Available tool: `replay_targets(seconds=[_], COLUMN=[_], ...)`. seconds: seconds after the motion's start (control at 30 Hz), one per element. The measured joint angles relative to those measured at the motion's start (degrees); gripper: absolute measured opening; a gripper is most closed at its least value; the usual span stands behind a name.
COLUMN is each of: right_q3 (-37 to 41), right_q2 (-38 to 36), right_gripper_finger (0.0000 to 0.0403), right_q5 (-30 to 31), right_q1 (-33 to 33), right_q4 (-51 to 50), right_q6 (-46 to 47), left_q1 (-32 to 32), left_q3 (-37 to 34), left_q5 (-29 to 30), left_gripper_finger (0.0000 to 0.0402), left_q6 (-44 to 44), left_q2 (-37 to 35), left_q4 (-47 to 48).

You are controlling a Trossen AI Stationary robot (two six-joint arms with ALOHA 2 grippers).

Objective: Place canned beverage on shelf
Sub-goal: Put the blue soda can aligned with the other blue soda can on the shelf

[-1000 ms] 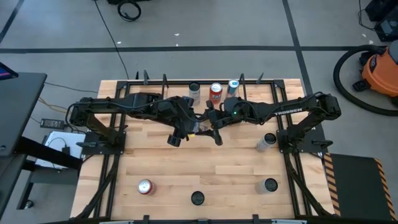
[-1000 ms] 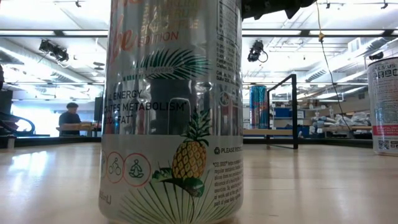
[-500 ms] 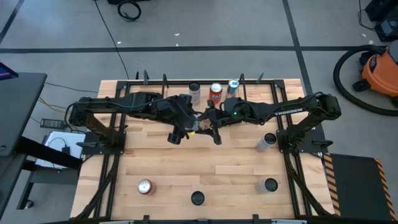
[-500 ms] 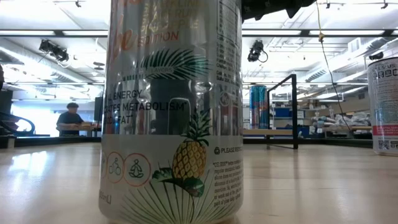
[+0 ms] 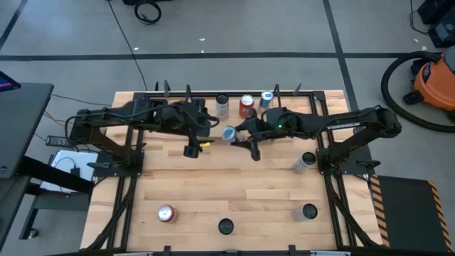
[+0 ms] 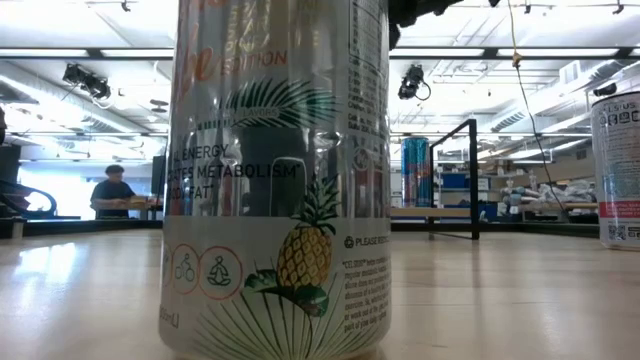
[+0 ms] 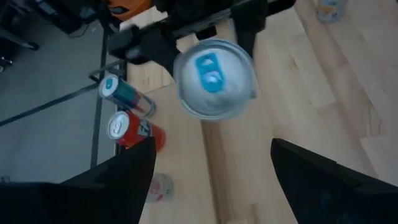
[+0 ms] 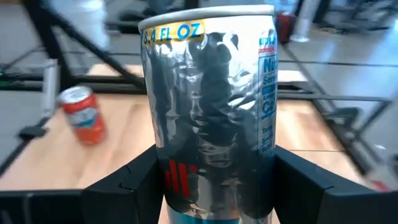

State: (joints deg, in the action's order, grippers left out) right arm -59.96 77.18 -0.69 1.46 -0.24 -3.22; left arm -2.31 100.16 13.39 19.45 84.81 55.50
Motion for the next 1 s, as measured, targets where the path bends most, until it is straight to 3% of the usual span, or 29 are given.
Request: replay_targets(seconds=[0.2, 0.47, 1.0], right_q3=[0.36, 6.02, 20.46], right_q2=[-4.49, -9.31, -9.99], right_gripper_finger=[0.0236, 0.0236, 0.0237], right_q5=[9.96, 20.11, 27.73], right_q1=[0.01, 0.06, 0.08], right_q4=[-4.89, -3.24, 15.79], right_q6=[1.98, 7.45, 11.24], left_q1=[0.33, 0.29, 3.74], left_q3=[0.0, -0.04, -0.07], left_q5=[0.66, 0.63, 0.35], left_gripper_finger=[0.0318, 0.0318, 0.0318], left_q6=[-1.46, -6.84, -12.94], left_q2=[-0.89, -0.97, -1.95], left_q4=[4.33, 7.61, 17.06])
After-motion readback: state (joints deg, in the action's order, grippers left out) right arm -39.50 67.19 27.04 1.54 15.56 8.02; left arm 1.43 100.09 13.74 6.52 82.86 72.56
